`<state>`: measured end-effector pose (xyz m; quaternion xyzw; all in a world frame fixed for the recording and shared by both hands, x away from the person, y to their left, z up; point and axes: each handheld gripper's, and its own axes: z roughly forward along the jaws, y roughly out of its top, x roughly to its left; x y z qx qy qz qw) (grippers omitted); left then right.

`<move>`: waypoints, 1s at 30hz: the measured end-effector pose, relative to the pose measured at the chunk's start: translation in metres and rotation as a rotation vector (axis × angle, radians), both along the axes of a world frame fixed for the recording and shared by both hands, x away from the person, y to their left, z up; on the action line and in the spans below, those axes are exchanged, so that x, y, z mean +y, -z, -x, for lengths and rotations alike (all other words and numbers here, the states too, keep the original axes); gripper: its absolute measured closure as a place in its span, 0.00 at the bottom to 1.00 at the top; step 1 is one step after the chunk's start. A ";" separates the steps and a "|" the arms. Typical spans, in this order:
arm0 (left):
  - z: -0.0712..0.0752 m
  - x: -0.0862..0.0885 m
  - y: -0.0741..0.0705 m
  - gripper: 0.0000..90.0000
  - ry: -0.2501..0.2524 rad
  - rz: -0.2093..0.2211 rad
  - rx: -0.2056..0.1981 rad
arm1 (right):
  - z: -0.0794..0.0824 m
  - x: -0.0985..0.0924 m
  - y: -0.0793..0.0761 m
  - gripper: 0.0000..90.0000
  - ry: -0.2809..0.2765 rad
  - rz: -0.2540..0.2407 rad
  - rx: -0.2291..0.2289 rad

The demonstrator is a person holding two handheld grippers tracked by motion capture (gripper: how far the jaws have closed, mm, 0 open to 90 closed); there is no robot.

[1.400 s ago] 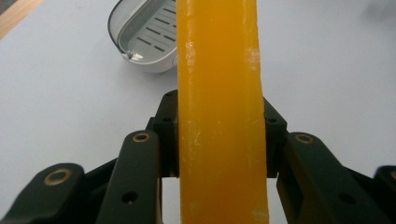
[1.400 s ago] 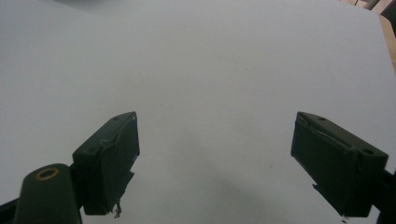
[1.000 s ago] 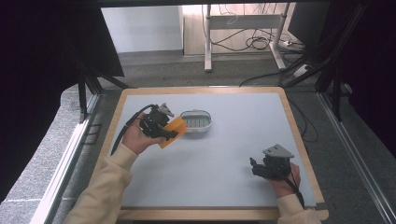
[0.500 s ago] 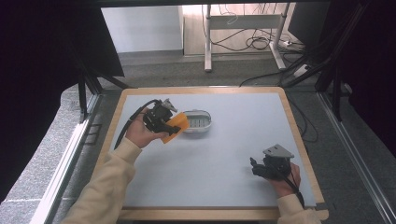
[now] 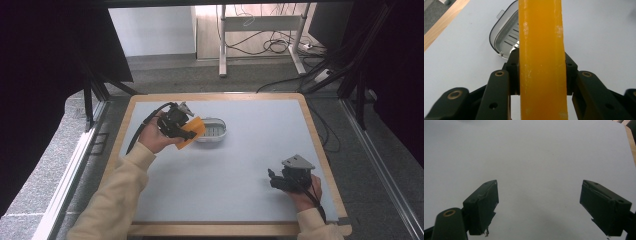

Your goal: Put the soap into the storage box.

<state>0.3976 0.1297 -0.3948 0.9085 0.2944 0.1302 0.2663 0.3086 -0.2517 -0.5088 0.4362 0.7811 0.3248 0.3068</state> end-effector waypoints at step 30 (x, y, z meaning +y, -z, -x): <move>-0.027 -0.016 -0.006 0.69 0.046 -0.046 -0.017 | 0.001 -0.001 0.000 0.17 0.009 0.006 0.000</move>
